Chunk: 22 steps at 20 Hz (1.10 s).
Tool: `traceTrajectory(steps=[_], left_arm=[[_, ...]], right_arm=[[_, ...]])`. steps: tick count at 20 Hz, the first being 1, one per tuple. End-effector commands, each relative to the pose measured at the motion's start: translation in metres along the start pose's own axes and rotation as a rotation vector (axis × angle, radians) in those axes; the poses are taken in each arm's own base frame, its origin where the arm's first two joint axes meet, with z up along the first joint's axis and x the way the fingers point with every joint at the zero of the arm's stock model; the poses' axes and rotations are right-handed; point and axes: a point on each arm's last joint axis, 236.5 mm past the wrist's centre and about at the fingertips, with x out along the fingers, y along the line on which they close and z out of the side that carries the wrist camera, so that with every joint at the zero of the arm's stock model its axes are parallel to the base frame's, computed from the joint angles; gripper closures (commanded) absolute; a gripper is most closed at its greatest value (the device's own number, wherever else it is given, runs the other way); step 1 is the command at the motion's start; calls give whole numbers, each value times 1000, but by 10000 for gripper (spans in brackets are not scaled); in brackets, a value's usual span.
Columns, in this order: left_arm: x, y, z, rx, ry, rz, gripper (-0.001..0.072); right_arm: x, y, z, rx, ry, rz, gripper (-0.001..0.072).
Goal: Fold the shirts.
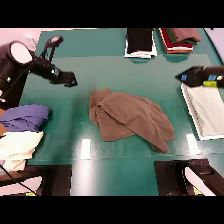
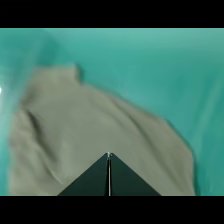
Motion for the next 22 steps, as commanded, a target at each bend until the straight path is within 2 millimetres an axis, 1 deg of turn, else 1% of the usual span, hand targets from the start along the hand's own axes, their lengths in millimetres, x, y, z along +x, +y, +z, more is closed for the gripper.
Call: traceTrajectory(steps=[1, 2, 3, 4, 5, 6, 7, 9, 11, 13, 15, 16, 17, 18, 20, 22], left_arm=[[31, 21, -42, -81, 95, -16, 113], [35, 22, -47, -87, 102, -17, 114], [37, 23, -48, -89, 104, -16, 114], [37, 22, -47, -90, 100, -18, 114], [37, 20, -45, -95, 91, -29, 114], [37, 18, -43, -95, 83, -39, 114], [37, 16, -42, -98, 81, -45, 113], [37, 16, -42, -98, 82, -46, 114], [37, 16, -43, -98, 84, -46, 114], [37, 16, -43, -98, 84, -46, 114], [37, 16, -44, -97, 91, -47, 113], [37, 16, -45, -96, 94, -47, 114], [37, 16, -47, -91, 103, -44, 113], [37, 17, -50, -84, 116, -42, 114], [39, 16, -61, -84, 154, -46, 113], [49, 17, -79, -105, 196, -53, 113]], right_arm=[[24, -63, -66, 180, 175, -114, 694], [25, -86, -87, 263, 217, -146, 571], [26, -107, -108, 335, 250, -171, 361], [27, -126, -130, 411, 287, -186, 297], [31, -140, -151, 469, 324, -191, 298], [37, -147, -170, 520, 360, -174, 297], [46, -149, -185, 549, 391, -141, 297], [66, -148, -205, 602, 441, -89, 298], [83, -143, -218, 608, 499, -64, 297], [97, -137, -222, 564, 542, -52, 297], [110, -133, -217, 500, 550, -56, 314], [114, -132, -211, 468, 542, -60, 416], [116, -130, -201, 436, 524, -63, 577], [116, -129, -189, 406, 499, -65, 700], [111, -126, -165, 356, 440, -70, 698], [102, -123, -145, 325, 377, -79, 698]])
